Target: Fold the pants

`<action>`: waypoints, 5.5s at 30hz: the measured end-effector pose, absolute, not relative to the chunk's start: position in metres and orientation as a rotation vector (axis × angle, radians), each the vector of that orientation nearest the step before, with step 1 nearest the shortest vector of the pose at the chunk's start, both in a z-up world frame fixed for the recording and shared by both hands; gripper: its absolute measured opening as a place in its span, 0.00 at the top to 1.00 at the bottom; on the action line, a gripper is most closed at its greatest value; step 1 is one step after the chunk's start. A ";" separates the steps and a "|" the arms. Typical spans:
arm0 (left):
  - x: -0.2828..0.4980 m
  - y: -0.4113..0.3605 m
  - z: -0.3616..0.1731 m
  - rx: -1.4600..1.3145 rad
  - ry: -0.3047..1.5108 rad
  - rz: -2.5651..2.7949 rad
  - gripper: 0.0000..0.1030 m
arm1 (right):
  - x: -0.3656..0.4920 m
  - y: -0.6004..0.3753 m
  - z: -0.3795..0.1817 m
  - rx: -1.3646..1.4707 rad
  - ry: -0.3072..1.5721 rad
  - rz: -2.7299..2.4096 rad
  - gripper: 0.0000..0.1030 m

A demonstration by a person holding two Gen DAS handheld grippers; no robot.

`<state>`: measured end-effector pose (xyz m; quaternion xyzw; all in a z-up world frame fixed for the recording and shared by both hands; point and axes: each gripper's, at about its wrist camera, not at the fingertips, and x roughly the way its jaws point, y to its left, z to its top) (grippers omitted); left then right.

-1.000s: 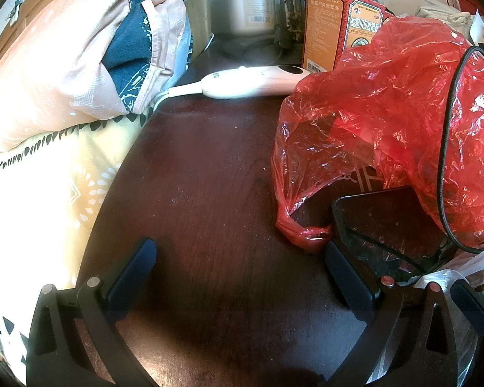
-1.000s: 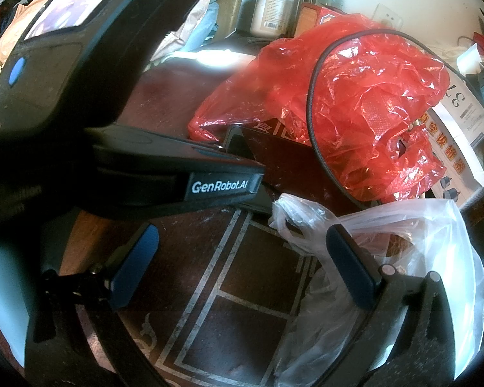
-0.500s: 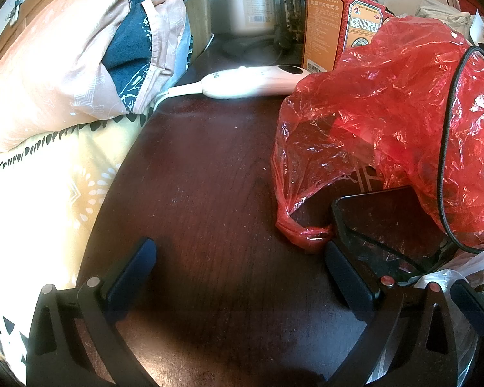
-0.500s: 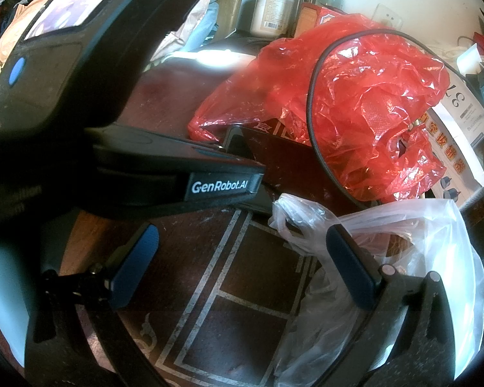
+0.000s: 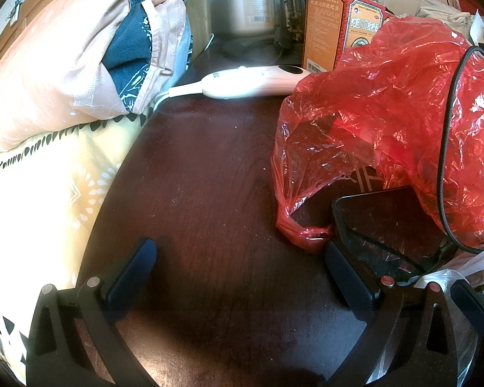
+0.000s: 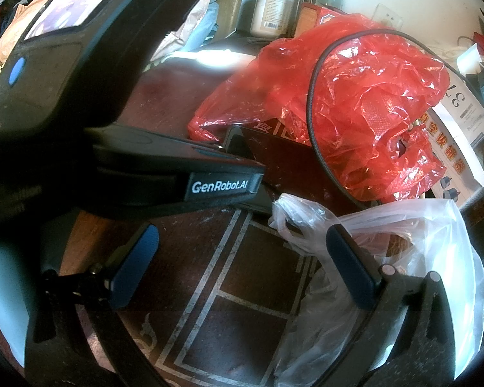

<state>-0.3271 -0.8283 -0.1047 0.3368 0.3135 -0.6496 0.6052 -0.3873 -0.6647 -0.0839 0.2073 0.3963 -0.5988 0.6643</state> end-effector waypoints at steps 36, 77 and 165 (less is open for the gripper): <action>-0.326 -0.822 -0.102 0.798 0.732 -1.509 0.00 | -0.389 -0.648 -0.080 0.414 0.876 -1.314 0.00; 0.055 0.021 0.142 0.022 0.388 0.080 0.00 | -0.169 -0.240 0.167 -0.205 0.223 -0.159 0.00; 0.260 0.405 -0.082 -0.175 0.647 -0.118 0.87 | 0.102 -0.494 -0.065 0.277 0.885 0.221 0.91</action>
